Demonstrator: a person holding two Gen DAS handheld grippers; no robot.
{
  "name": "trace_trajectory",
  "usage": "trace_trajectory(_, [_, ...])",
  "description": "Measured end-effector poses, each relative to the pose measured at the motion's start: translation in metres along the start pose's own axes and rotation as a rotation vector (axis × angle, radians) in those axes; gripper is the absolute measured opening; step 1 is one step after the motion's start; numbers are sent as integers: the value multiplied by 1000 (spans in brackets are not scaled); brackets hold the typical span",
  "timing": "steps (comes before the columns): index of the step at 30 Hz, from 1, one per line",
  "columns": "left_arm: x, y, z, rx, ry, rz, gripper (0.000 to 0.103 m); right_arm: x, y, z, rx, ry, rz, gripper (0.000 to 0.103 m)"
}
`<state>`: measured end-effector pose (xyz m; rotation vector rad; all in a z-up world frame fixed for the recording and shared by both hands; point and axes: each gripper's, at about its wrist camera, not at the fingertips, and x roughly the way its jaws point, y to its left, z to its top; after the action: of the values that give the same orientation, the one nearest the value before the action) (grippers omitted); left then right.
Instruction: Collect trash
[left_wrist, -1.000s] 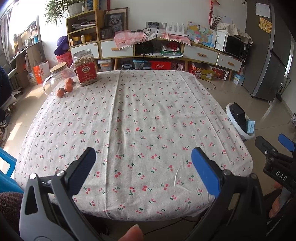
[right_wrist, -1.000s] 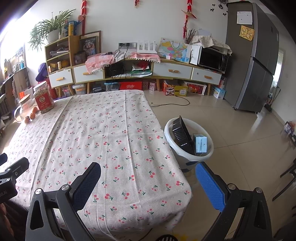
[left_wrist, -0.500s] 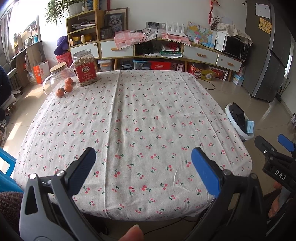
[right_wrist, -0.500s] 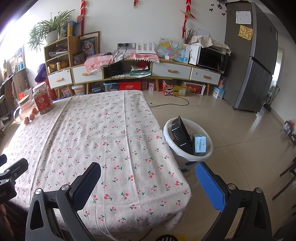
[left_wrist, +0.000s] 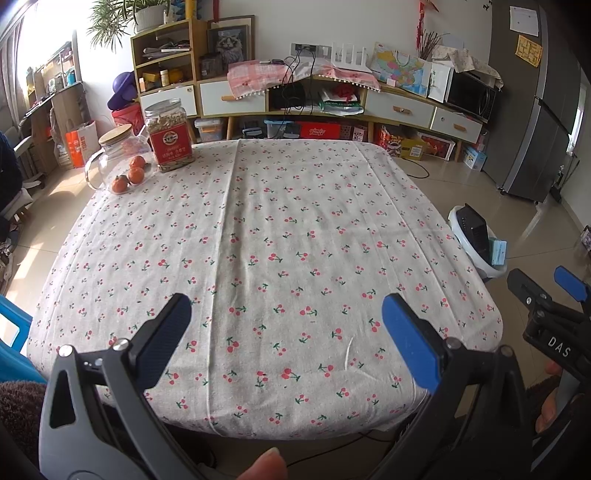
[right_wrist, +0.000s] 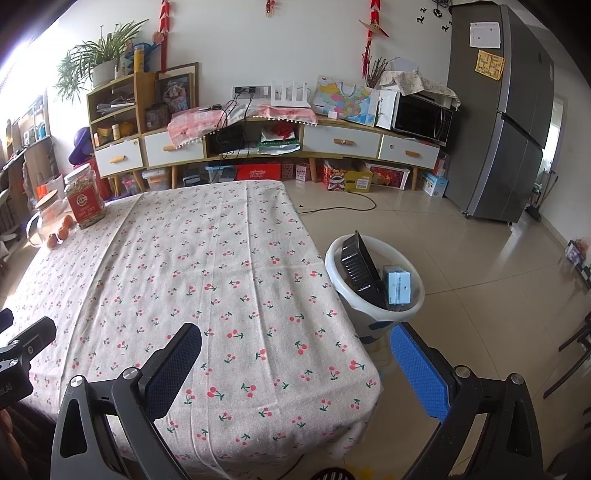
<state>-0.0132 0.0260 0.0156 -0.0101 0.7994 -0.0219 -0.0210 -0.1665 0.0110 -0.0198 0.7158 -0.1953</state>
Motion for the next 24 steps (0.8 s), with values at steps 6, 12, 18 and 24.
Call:
trace_trajectory(6, [-1,-1,1,-3,-4,1,103,-2,-1,2,8,-4,-5,103])
trace_trajectory(12, [-3,-1,3,-12,-12,6,103,-2,-1,2,11,-4,-7,103])
trace_trajectory(18, [-3,-1,3,-12,-13,7,103,-4,-2,3,15,-5,-8,103])
trace_trajectory(24, [-1,-2,3,-8,-7,6,103,-6,-1,3,9,-8,1,103])
